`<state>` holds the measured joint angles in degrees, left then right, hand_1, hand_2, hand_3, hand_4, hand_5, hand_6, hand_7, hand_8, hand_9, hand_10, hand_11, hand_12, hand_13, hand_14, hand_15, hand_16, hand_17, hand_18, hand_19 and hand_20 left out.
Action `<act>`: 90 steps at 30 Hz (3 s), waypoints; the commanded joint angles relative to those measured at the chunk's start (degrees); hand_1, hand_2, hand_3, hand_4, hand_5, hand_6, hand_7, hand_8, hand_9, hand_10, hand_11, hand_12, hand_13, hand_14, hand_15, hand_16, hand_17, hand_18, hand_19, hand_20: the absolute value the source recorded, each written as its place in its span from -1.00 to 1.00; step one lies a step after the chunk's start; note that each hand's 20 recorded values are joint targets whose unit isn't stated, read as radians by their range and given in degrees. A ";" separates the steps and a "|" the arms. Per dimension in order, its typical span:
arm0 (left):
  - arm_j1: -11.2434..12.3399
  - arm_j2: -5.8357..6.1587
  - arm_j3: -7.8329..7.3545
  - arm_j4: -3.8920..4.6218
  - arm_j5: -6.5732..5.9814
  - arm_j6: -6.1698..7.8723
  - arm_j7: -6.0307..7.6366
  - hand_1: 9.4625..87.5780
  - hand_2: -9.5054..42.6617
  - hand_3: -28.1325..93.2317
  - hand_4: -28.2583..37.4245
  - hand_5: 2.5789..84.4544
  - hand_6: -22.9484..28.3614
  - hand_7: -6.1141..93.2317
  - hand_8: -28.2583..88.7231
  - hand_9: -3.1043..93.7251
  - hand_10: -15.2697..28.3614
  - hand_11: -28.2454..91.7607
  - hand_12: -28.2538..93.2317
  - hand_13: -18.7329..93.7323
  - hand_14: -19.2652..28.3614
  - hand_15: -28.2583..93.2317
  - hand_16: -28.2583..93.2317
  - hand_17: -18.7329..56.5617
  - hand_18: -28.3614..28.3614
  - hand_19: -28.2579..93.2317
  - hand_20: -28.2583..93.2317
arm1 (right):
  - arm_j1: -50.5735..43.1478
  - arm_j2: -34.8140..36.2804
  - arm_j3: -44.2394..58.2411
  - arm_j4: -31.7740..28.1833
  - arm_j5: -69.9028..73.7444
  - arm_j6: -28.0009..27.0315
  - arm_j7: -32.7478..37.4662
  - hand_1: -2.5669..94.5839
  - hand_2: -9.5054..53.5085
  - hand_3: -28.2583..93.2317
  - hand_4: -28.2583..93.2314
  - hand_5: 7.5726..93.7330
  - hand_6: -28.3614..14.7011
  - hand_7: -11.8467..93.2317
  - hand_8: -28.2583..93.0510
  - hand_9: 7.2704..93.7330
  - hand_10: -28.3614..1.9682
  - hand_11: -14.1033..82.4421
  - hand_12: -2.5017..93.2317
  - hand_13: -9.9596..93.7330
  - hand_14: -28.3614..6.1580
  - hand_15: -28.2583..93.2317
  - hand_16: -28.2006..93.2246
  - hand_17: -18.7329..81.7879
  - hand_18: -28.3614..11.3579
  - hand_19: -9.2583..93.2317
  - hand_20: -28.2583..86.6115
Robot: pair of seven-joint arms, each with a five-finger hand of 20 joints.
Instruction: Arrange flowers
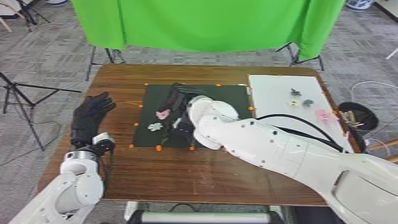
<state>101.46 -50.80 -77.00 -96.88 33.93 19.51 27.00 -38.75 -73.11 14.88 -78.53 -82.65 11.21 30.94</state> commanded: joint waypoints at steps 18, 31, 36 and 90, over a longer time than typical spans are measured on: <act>1.11 -0.52 -0.66 -0.47 0.20 -0.33 -0.40 -0.74 -0.55 0.63 -1.00 0.23 -0.03 -0.50 -0.65 0.03 0.31 -0.18 -0.30 0.04 0.51 -0.14 -0.52 -0.27 0.36 -0.41 -0.27 | 2.19 2.14 2.82 -0.33 -0.81 -1.19 -0.62 0.11 -0.88 0.43 -0.83 0.46 0.43 -0.43 -0.48 0.49 0.02 -0.49 -0.64 0.99 0.52 0.42 -0.06 0.67 -0.25 1.00 0.44; 6.31 -0.79 -5.00 -2.30 0.27 0.54 -0.40 -0.75 -0.56 0.64 -1.00 0.23 -0.03 -0.50 -0.65 0.03 0.31 -0.18 -0.30 0.04 0.51 -0.14 -0.52 -0.27 0.36 -0.41 -0.27 | -6.71 25.81 20.67 -22.66 -17.98 -9.98 -3.81 -0.29 -1.00 0.54 -0.79 -0.02 0.24 -0.54 -0.66 0.11 -0.25 -0.56 -0.62 0.82 0.28 0.44 -0.07 0.48 -0.45 1.00 0.36; 8.67 -1.01 -6.73 -2.92 -0.34 1.14 0.37 -0.75 -0.57 0.65 -1.00 0.23 -0.03 -0.50 -0.65 0.03 0.31 -0.18 -0.30 0.04 0.51 -0.14 -0.52 -0.27 0.36 -0.41 -0.27 | -19.90 34.90 34.63 -28.80 -22.48 -13.26 -2.70 -0.44 -1.00 0.45 -0.80 -0.16 0.15 -0.64 -0.63 -0.05 -0.38 -0.59 -0.62 0.74 0.12 0.45 -0.08 0.40 -0.55 1.00 0.32; 11.02 -3.40 -8.14 -4.69 -2.01 3.40 2.13 0.05 -0.81 0.61 -0.35 -0.01 -0.10 -0.35 -0.73 -0.25 0.15 -0.11 -0.33 0.00 0.39 -0.08 -0.55 0.01 0.43 -0.21 -0.09 | -53.95 38.32 56.38 -16.49 -33.40 0.32 4.04 0.28 -1.00 0.47 -0.90 0.49 0.35 -0.28 -0.44 0.82 0.18 -0.51 -0.29 0.91 0.45 0.44 -0.08 0.55 -0.34 1.00 0.36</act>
<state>111.23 -53.77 -84.75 -100.94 32.70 23.15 29.55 -90.72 -34.85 72.90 -95.99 -113.46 3.51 35.68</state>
